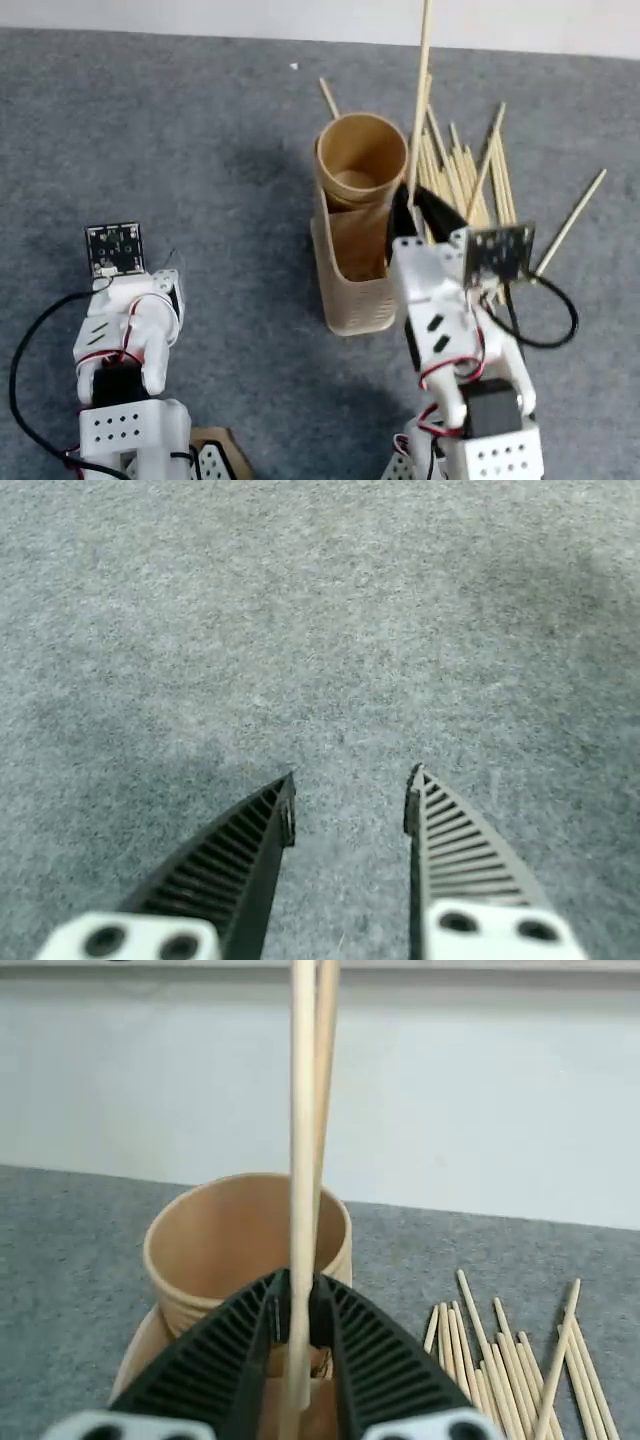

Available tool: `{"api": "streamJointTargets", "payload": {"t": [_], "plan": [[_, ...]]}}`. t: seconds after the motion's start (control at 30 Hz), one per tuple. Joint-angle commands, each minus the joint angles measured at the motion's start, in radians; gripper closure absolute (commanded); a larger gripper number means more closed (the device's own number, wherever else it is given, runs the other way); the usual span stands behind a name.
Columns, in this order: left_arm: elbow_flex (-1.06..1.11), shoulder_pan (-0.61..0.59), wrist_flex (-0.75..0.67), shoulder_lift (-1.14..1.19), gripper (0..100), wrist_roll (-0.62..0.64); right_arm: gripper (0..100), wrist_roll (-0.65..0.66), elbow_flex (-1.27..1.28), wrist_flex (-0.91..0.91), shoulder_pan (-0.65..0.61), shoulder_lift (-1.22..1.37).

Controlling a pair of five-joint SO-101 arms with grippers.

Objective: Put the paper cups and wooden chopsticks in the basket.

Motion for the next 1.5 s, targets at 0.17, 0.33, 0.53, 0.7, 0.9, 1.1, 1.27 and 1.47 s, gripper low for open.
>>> {"api": "streamJointTargets", "payload": {"t": [0.17, 0.33, 0.53, 0.7, 0.9, 1.1, 1.27, 1.47], "plan": [[0.019, 0.053, -0.043, -0.010, 80, -0.038, 81.8, -0.002, 0.085, 0.048, -0.001, -0.188], [0.027, 0.076, -0.057, -0.010, 80, -0.097, 81.8, 0.063, 0.039, 0.070, 0.001, -0.186], [0.027, 0.073, -0.057, -0.010, 80, -0.097, 81.8, 0.114, -0.186, 0.209, 0.111, -0.134], [0.027, 0.073, -0.057, -0.010, 80, -0.097, 81.8, 0.282, -0.504, 0.378, 0.286, 0.242], [0.027, 0.073, -0.057, -0.010, 80, -0.097, 81.8, 0.425, -0.852, 0.545, 0.522, 0.808], [0.027, 0.073, -0.057, -0.010, 80, -0.097, 81.8, 0.425, -1.079, 0.565, 0.648, 1.268], [0.027, 0.073, -0.057, -0.010, 80, -0.097, 81.8, 0.427, -1.184, 0.559, 0.641, 1.593], [0.027, 0.076, -0.057, -0.010, 80, -0.097, 81.8, 0.439, -1.308, 0.504, 0.570, 1.805]]}}
